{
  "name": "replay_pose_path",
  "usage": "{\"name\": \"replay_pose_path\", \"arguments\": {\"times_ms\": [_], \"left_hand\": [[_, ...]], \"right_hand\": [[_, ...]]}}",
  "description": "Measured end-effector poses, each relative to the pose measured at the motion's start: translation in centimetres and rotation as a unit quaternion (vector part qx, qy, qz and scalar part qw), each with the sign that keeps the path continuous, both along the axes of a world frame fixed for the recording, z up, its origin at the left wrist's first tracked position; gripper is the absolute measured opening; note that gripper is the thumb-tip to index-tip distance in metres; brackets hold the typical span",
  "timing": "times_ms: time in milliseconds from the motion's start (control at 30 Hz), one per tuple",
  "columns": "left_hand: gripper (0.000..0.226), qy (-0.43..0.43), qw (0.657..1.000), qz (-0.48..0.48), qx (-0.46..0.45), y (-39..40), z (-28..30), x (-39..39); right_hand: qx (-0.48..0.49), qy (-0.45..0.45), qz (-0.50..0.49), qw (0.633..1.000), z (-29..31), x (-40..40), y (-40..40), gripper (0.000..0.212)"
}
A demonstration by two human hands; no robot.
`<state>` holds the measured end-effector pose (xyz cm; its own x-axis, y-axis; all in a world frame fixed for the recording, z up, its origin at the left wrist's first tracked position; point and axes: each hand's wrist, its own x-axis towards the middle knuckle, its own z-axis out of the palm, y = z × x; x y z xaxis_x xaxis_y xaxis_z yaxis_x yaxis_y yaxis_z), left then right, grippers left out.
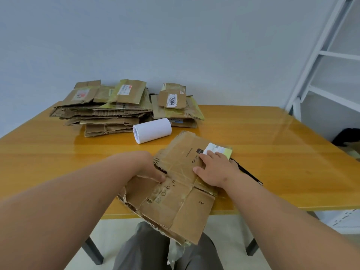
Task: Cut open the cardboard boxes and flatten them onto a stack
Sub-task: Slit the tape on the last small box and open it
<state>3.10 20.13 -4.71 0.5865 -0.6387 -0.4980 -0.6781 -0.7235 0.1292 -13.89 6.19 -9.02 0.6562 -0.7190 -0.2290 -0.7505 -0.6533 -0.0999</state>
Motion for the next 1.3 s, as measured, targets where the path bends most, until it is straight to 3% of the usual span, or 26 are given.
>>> {"name": "replay_pose_path", "arguments": {"times_ms": [200,300,433,533,600,667,700,767,833,900,967,1033,1100,1167,1233,1300], "left_hand": [[0.048,0.178,0.971,0.101,-0.120,-1.7,-0.5,0.6],[0.026,0.216,0.957,0.096,-0.169,-2.4,0.1,0.8],[0.031,0.314,0.913,0.105,-0.239,-2.6,2.7,1.8],[0.034,0.383,0.874,0.089,-0.286,-2.5,4.6,2.5],[0.037,0.413,0.846,0.083,-0.327,-2.4,5.7,3.2],[0.040,0.422,0.823,0.087,-0.370,-2.4,6.9,4.2],[0.041,0.421,0.813,0.093,-0.391,-2.4,7.5,4.8],[0.042,0.411,0.796,0.112,-0.430,-2.3,8.7,6.2],[0.037,0.394,0.782,0.150,-0.459,-2.1,9.7,7.8],[0.030,0.383,0.759,0.202,-0.486,-2.3,10.6,9.8],[0.024,0.372,0.716,0.275,-0.523,-2.8,11.3,11.9],[0.016,0.355,0.667,0.347,-0.556,-3.8,11.5,13.9],[0.003,0.345,0.622,0.396,-0.581,-5.3,11.3,15.6],[0.003,0.362,0.575,0.420,-0.602,-7.1,10.7,17.0],[0.019,0.385,0.528,0.427,-0.625,-8.9,10.0,18.2],[0.036,0.403,0.510,0.438,-0.622,-11.0,9.2,18.8]], "right_hand": [[-0.026,-0.015,-0.053,0.998,0.2,0.7,-0.9,0.064],[-0.022,-0.114,-0.113,0.987,0.5,0.6,-1.2,0.071],[0.036,-0.280,-0.170,0.944,1.7,0.1,-2.3,0.085],[0.119,-0.425,-0.239,0.865,3.4,-0.3,-2.9,0.095],[0.273,-0.500,-0.272,0.775,4.4,-0.4,-3.2,0.095],[0.456,-0.532,-0.242,0.671,5.3,0.2,-3.1,0.088],[0.501,-0.530,-0.210,0.651,5.7,0.9,-3.0,0.079],[0.495,-0.523,-0.163,0.675,6.7,3.0,-3.0,0.057],[0.460,-0.538,-0.156,0.689,8.2,5.9,-3.1,0.048],[0.432,-0.551,-0.151,0.698,10.1,8.9,-4.0,0.057],[0.375,-0.520,-0.134,0.755,11.7,11.9,-5.0,0.068],[0.286,-0.459,-0.077,0.838,13.0,14.9,-5.9,0.070],[0.182,-0.413,-0.017,0.892,14.1,18.0,-6.8,0.064],[0.039,-0.364,-0.003,0.931,14.7,21.0,-8.0,0.060],[-0.099,-0.294,0.004,0.951,14.9,23.3,-8.9,0.055],[-0.131,-0.266,0.037,0.954,14.3,25.0,-9.4,0.050]]}}
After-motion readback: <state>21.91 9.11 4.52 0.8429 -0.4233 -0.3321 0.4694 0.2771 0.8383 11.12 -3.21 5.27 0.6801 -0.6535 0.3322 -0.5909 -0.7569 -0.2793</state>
